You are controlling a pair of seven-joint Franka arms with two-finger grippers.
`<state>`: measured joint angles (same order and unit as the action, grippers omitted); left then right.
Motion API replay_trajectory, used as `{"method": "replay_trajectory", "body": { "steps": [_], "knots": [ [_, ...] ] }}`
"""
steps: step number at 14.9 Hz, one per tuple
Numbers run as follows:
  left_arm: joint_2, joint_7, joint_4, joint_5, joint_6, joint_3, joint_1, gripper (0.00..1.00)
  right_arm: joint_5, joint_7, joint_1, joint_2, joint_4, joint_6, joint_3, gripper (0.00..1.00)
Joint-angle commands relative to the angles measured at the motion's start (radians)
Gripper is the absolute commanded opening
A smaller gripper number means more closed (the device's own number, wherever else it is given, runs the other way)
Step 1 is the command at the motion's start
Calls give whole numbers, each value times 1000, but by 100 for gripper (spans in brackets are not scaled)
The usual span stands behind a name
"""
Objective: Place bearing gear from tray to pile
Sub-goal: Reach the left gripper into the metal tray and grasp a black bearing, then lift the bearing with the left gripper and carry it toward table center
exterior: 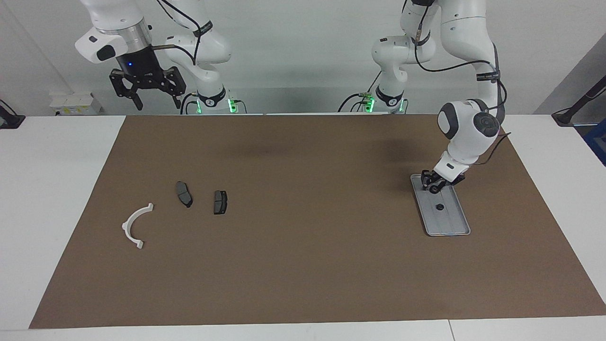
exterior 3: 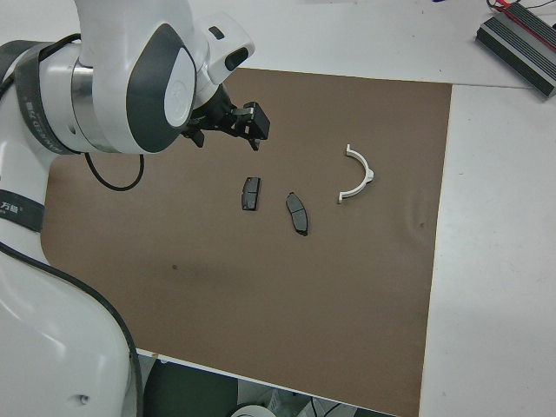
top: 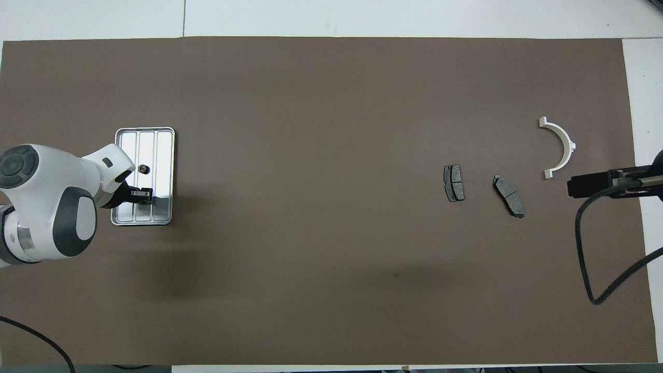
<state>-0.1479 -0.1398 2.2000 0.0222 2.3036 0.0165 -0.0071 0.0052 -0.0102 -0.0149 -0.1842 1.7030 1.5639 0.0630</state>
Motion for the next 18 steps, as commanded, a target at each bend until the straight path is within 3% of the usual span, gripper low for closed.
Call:
{"method": "replay_trajectory", "body": {
  "steps": [1, 3, 5, 8, 11, 12, 16, 18],
  "knots": [
    [-2, 9, -182, 1, -204, 0, -7, 0, -4, 24, -5, -15, 9, -16, 1, 100],
    [-2, 50, -322, 53, -349, -1, -34, 0, -4, 24, -4, -15, 10, -15, 1, 100],
    [-5, 272, -384, 67, -374, -1, -141, 0, -4, 24, -4, -15, 10, -15, 1, 100],
    [-18, 620, -379, 4, -270, -1, -373, 0, -4, 24, -4, -15, 10, -15, 1, 100],
    [-30, 816, -370, -1, -230, -1, -543, 0, -2, 24, -4, -15, 10, -15, 1, 100],
    [-70, 885, -375, -16, -208, 0, -598, 0, -2, 23, -4, -15, 12, -13, 3, 100],
    [-208, 1069, -373, -97, -78, 2, -694, 0, -2, 18, 0, -14, 41, 8, 3, 100],
    [-242, 1085, -359, -105, -23, 2, -696, 0, -2, 18, 0, -8, 73, 50, 1, 100]
  ]
}}
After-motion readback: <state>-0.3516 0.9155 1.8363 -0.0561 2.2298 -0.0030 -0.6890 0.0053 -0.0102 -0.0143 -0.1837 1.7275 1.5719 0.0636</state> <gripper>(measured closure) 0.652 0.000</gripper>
